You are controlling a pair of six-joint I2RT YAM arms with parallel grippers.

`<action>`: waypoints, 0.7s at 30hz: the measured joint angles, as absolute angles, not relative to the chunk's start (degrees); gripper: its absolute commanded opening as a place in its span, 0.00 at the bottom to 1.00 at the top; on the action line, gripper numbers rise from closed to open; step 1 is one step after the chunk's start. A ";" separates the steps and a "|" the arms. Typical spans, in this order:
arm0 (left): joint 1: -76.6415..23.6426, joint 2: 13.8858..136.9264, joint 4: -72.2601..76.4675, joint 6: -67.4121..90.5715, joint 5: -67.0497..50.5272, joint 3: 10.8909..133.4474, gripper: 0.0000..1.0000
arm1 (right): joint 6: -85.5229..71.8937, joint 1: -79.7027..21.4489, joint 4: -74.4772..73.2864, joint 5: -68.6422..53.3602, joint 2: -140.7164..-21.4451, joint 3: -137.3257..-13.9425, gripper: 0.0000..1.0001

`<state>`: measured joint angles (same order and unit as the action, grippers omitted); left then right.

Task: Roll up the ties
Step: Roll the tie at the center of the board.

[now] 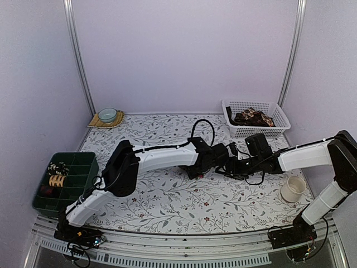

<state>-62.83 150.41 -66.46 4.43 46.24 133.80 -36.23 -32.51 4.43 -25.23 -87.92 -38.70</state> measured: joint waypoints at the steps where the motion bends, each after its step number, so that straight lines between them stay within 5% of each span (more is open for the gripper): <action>1: -62.94 150.23 -65.93 4.34 45.93 133.86 0.73 | -36.23 -32.51 4.49 -25.41 -87.92 -38.70 0.59; 7: -63.57 149.32 -63.53 3.11 45.47 133.91 0.81 | -36.23 -32.56 5.04 -25.89 -87.92 -38.72 0.59; 11: -63.99 148.66 -62.52 2.26 45.65 133.99 1.00 | -36.23 -32.56 5.17 -26.09 -87.90 -38.94 0.59; 21: -64.45 143.57 -58.83 0.19 42.15 132.86 1.00 | -37.71 -31.57 5.93 -26.98 -87.11 -39.31 0.62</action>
